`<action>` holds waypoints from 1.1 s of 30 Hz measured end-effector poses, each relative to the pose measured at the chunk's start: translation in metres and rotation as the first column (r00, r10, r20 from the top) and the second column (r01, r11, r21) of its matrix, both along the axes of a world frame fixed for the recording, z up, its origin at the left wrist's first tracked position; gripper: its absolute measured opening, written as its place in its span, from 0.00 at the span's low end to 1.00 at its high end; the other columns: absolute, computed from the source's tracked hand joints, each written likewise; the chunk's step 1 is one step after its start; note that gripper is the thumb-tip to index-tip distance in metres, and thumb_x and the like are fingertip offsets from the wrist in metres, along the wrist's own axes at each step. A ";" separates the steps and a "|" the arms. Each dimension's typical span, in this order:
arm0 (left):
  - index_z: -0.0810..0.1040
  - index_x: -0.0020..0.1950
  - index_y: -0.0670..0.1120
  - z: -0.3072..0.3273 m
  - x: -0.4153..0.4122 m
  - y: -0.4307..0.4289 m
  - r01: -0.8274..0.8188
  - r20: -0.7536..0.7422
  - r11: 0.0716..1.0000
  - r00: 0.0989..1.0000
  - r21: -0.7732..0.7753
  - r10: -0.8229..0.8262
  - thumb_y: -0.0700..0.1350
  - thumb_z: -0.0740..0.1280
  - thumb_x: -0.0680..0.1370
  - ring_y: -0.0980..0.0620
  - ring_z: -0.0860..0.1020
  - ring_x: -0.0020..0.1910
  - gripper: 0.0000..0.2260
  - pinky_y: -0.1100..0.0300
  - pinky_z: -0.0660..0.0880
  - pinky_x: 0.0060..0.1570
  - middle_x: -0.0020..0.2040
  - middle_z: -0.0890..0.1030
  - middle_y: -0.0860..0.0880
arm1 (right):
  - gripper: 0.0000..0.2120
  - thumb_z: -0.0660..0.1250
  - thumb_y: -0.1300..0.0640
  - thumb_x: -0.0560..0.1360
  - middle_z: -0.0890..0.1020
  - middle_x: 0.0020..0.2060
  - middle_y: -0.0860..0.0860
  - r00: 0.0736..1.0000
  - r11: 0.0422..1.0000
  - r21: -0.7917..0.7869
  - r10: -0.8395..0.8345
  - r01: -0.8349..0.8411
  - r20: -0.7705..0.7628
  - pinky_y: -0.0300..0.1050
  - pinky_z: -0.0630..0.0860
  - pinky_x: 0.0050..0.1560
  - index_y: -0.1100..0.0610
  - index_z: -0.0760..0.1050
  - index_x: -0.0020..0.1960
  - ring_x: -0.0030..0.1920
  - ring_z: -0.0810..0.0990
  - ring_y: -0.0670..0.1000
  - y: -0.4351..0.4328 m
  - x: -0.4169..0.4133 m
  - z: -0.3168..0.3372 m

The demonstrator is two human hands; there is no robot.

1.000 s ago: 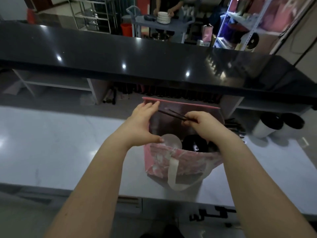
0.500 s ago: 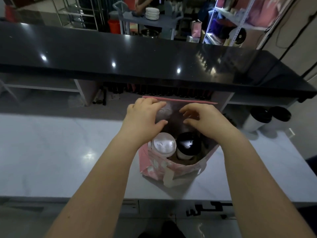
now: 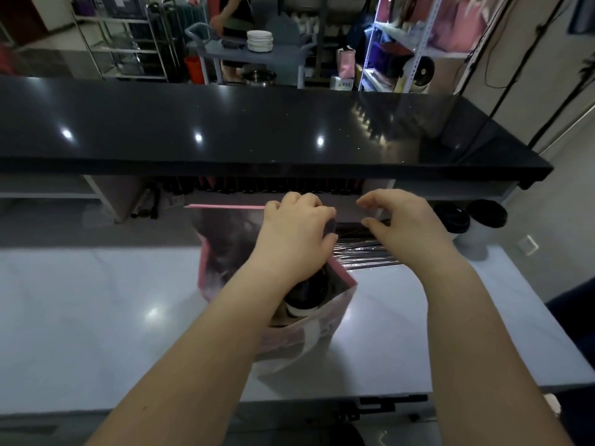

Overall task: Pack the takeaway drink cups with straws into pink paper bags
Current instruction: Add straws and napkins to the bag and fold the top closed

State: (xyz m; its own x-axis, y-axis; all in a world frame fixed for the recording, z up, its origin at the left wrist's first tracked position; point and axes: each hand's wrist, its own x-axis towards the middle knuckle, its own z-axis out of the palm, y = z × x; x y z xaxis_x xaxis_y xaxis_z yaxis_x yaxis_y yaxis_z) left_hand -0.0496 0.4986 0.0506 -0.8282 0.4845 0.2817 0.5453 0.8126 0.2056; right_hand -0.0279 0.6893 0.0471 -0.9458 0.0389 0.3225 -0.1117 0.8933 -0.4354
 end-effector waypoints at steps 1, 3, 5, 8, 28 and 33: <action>0.75 0.66 0.55 -0.001 -0.001 0.014 -0.023 0.000 1.000 1.000 -0.016 0.023 0.55 0.63 0.78 0.48 0.68 0.64 0.18 0.48 0.64 0.60 0.63 0.74 0.53 | 0.14 0.71 0.60 0.74 0.80 0.53 0.44 1.000 1.000 0.018 0.012 -0.012 -0.002 0.40 0.69 0.54 0.50 0.79 0.58 0.56 0.74 0.46 0.012 -0.003 -0.002; 0.76 0.65 0.54 -0.003 -0.001 0.044 -0.069 -0.003 0.996 0.998 -0.060 0.069 0.56 0.63 0.78 0.47 0.68 0.64 0.17 0.48 0.63 0.59 0.64 0.74 0.53 | 0.14 0.71 0.60 0.74 0.80 0.55 0.45 1.000 0.999 0.037 0.026 -0.026 0.003 0.42 0.70 0.56 0.50 0.79 0.59 0.59 0.74 0.48 0.037 -0.010 -0.007; 0.76 0.64 0.53 -0.005 0.001 0.076 -0.095 -0.008 0.990 0.995 -0.107 0.095 0.56 0.62 0.78 0.46 0.68 0.63 0.16 0.47 0.64 0.58 0.63 0.74 0.51 | 0.15 0.71 0.60 0.73 0.80 0.55 0.45 0.999 0.998 0.040 0.044 -0.045 0.020 0.44 0.70 0.57 0.50 0.78 0.59 0.59 0.73 0.49 0.063 -0.018 -0.013; 0.75 0.65 0.52 -0.008 0.005 0.120 -0.108 0.023 0.985 0.994 -0.133 0.111 0.55 0.62 0.78 0.45 0.68 0.63 0.17 0.46 0.64 0.58 0.62 0.74 0.50 | 0.15 0.71 0.59 0.73 0.80 0.55 0.46 0.995 0.995 0.041 0.090 -0.093 0.052 0.44 0.71 0.56 0.51 0.78 0.59 0.59 0.73 0.50 0.101 -0.032 -0.025; 0.68 0.72 0.59 -0.035 -0.032 0.124 -0.239 0.263 0.884 0.895 -0.401 0.361 0.52 0.71 0.73 0.47 0.65 0.66 0.28 0.49 0.65 0.60 0.68 0.71 0.53 | 0.14 0.70 0.58 0.74 0.79 0.56 0.46 0.864 0.888 -0.072 0.459 -0.455 0.206 0.51 0.72 0.60 0.50 0.78 0.60 0.60 0.72 0.52 0.132 -0.084 -0.059; 0.70 0.69 0.59 -0.029 -0.026 0.109 -0.250 0.212 0.910 0.920 -0.330 0.330 0.57 0.67 0.75 0.48 0.66 0.65 0.23 0.50 0.65 0.60 0.65 0.73 0.53 | 0.14 0.69 0.58 0.74 0.79 0.54 0.46 0.837 0.862 -0.121 0.507 -0.493 0.207 0.48 0.72 0.58 0.49 0.78 0.59 0.58 0.72 0.51 0.110 -0.086 -0.061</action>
State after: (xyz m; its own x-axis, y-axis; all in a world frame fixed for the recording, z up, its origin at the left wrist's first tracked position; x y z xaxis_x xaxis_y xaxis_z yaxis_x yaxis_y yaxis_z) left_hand -0.0751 0.6073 0.0217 -0.9681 0.2386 -0.0766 0.2364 0.9710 0.0362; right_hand -0.1141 0.7997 -0.0138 -0.8877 -0.4463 0.1127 -0.4290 0.7134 -0.5541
